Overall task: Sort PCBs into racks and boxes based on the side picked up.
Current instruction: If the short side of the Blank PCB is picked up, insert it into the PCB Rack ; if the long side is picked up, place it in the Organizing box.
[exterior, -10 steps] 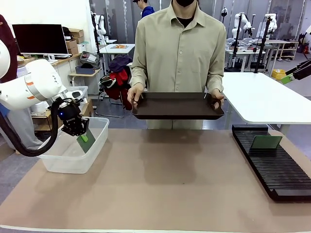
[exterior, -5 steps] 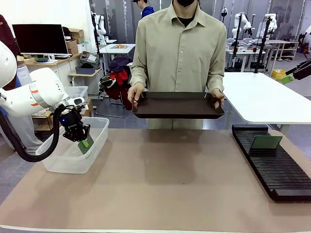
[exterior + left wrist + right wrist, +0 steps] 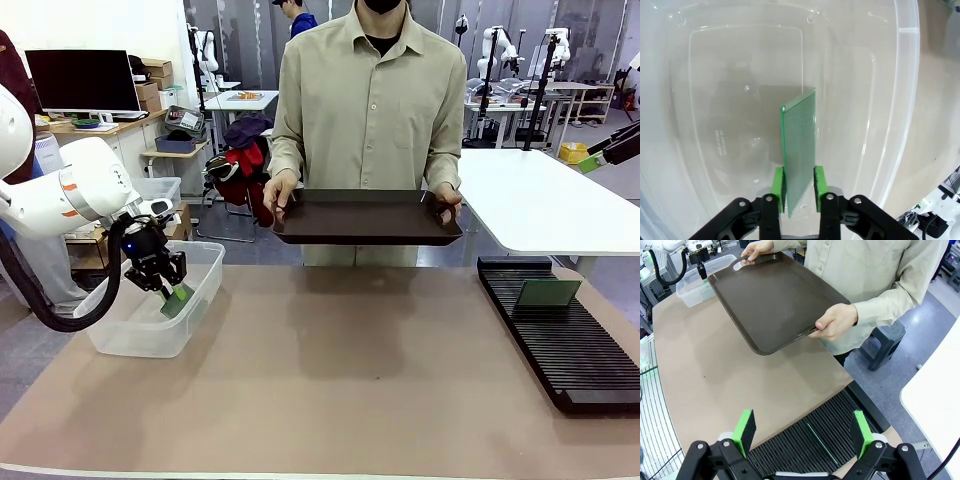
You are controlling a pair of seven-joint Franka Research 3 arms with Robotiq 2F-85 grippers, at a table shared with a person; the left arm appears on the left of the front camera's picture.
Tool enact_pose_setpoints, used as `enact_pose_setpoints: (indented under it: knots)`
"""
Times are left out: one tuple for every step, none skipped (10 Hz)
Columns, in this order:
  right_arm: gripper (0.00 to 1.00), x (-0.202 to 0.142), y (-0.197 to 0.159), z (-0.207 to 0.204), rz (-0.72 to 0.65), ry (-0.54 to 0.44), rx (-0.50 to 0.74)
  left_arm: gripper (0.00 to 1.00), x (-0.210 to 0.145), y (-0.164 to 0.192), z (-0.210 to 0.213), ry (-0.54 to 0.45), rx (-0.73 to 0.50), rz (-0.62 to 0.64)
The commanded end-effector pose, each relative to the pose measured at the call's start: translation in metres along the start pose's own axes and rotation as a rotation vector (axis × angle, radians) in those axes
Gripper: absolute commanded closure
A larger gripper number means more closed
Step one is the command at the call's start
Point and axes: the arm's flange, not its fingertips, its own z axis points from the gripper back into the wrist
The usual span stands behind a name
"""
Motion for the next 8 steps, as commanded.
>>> enact_pose_setpoints:
  knots:
    - [0.0,0.001,-0.001,-0.002,-0.001,0.004,0.0,0.53,-0.007,0.001,0.01,-0.017,0.019,-0.034]
    - [0.0,0.001,-0.001,-0.002,-0.001,0.004,0.0,0.18,-0.009,0.0,0.015,-0.017,0.041,-0.04]
    - [0.0,0.001,-0.001,-0.002,-0.001,0.004,0.0,0.33,-0.01,-0.002,0.018,-0.029,0.049,-0.037]
    - [0.0,0.001,-0.001,-0.002,-0.001,0.004,0.0,0.0,-0.01,-0.002,0.022,-0.024,0.061,-0.045]
    - [0.0,0.001,-0.001,-0.002,-0.001,0.004,0.0,0.14,-0.01,-0.003,0.026,-0.024,0.067,-0.057]
    - [0.0,0.001,-0.001,-0.002,-0.001,0.004,0.0,0.0,-0.01,-0.005,0.029,-0.025,0.081,-0.069]
    - [0.0,0.001,-0.001,-0.002,-0.001,0.004,0.0,0.0,-0.012,-0.008,0.031,-0.037,0.097,-0.084]
    - [0.0,0.001,-0.001,-0.002,-0.001,0.004,0.0,0.0,-0.013,-0.011,0.035,-0.051,0.111,-0.103]
